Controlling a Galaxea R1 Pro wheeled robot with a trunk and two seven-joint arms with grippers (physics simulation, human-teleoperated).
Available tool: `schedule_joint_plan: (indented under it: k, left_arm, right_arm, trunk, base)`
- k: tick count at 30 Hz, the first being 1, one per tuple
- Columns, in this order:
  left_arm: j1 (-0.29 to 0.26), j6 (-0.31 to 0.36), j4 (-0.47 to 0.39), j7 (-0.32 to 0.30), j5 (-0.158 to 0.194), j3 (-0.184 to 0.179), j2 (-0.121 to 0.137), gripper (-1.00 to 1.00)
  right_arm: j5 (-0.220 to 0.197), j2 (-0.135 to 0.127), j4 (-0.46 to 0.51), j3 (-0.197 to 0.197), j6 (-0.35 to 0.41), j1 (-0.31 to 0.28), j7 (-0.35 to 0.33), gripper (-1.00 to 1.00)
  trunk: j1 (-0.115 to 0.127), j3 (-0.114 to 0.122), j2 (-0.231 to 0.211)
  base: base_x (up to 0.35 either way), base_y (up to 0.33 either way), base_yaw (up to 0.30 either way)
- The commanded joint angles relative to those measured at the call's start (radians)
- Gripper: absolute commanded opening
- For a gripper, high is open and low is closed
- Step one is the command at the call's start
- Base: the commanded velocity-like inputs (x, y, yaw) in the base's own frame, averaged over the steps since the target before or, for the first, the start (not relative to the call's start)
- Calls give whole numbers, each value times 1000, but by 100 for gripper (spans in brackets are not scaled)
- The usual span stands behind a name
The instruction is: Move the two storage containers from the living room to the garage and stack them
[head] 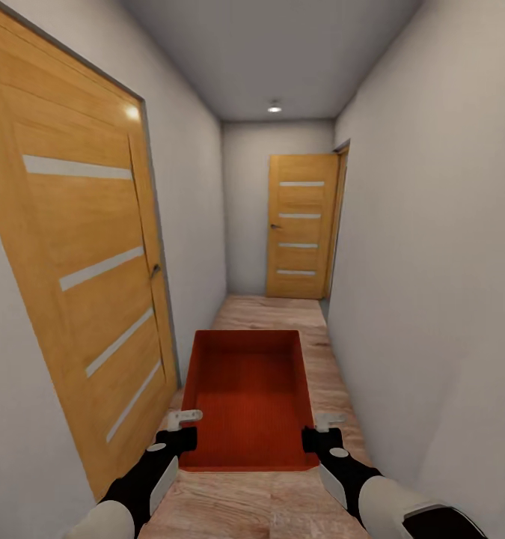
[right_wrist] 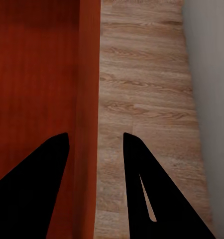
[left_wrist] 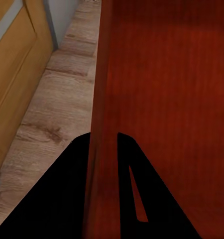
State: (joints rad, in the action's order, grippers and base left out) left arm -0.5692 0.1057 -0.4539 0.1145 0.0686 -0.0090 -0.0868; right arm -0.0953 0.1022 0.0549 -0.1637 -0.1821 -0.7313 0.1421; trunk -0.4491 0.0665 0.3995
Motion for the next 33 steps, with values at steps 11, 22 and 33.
schedule_joint_plan:
  k: [11,22,33]
  left_arm:
    - [0,6,0,8,40,21,-1,-100]
    - [0,6,0,8,40,21,-1,-100]
    - [0,6,0,8,40,21,-1,-100]
  right_arm:
    - [-1,4,3,30,-13,0,-1,-100]
    - [-1,4,3,30,-13,0,-1,-100]
    - [-1,5,3,30,-12,0,-2,-100]
  trunk:
    - [-1,0,0]
    - [-1,0,0]
    - [-1,0,0]
  base:
    - [325,0,0]
    - [324,0,-8]
    - [324,3,-197]
